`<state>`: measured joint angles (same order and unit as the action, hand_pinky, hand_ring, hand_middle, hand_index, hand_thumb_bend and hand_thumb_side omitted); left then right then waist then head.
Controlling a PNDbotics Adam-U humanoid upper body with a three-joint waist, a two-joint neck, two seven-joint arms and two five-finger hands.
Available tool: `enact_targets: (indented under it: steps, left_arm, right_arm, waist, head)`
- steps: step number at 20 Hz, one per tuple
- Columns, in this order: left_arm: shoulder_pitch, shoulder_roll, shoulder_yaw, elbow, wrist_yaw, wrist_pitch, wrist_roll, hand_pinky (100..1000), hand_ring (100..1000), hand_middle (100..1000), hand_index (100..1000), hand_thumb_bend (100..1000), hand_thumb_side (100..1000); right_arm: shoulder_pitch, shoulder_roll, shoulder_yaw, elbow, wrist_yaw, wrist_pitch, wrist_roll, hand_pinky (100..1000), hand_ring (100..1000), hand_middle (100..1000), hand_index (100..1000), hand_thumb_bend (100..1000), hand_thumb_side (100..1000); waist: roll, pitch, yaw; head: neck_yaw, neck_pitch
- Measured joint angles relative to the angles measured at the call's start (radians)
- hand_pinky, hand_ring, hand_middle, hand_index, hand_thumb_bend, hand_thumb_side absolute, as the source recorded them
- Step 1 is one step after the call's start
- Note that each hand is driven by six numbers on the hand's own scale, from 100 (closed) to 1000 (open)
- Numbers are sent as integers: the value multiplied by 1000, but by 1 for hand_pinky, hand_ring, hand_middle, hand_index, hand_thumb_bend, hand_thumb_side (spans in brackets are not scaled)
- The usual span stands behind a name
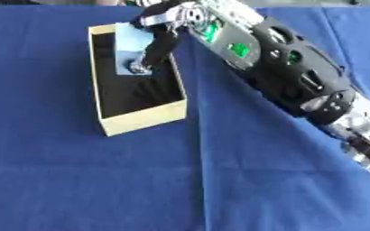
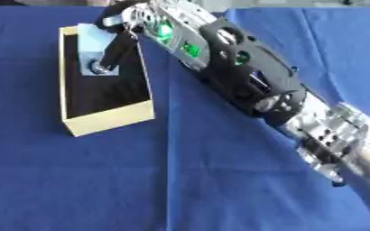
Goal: Pick up objects on the table and place them in the box.
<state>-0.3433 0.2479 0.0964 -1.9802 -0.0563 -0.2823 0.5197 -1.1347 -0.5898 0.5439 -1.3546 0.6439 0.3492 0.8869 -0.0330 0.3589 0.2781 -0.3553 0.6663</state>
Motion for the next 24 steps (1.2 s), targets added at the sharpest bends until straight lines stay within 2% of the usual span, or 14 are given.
enact_targets:
  steps: [4,9,14,15,16,17,18,19,21,24]
  left_arm:
    - [0,0,0,0,0,-1,-3,490,733,625,731,100,710]
    - [0,0,0,0,2,1,-6,490,733,624,732,100,710]
    - [0,0,0,0,2,2,-8,490,734,625,732,100,712]
    - [0,0,0,0,2,2,-9,490,734,625,731,100,712]
    - [0,0,0,0,2,3,-9,490,734,624,731,100,712]
    - [0,0,0,0,2,3,-9,490,733,624,731,100,712]
    - [0,0,0,0,2,3,-10,490,733,624,731,100,712]
    - [1,0,0,0,2,3,-10,490,733,624,731,100,712]
    - [2,0,0,0,2,4,-9,490,733,624,731,100,712]
    - [4,0,1,0,1,4,-6,490,733,624,731,100,711]
  right_arm:
    - [1,5,-1,20,7,-26,5,905,1000,1000,1000,507,661]
    - [1,5,-4,22,-13,-29,6,915,1000,1000,1000,598,719]
    - [1,5,-12,9,-23,-25,5,906,1000,1000,1000,549,723]
    - [1,4,-16,1,-25,-22,4,897,1000,1000,1000,461,753]
    - [1,3,-25,-13,-27,-16,3,893,1000,1000,1000,438,767]
    - [1,0,-37,-34,-30,-9,1,882,997,1000,1000,363,806]
    - [1,-9,-53,-64,-34,-2,-6,865,978,963,1000,230,863]
    - [2,-23,-74,-106,-41,11,-19,857,968,932,982,154,899]
    - [17,-64,-123,-211,-65,47,-55,838,948,892,948,100,939]
    - [61,-145,-201,-387,-128,114,-125,805,915,853,906,100,973]
  waist:
    - [0,0,-1]
    - [0,0,-4]
    - [0,0,-6]
    - [0,0,-7]
    - [0,0,-9]
    - [0,0,-12]
    - [0,0,-13]
    - [0,0,-16]
    - [0,0,-24]
    - [0,0,-39]
  head:
    - [0,0]
    - [0,0]
    - [0,0]
    - [0,0]
    - [1,0]
    - [1,0]
    - [2,0]
    - [5,0]
    - [11,0]
    - [26,0]
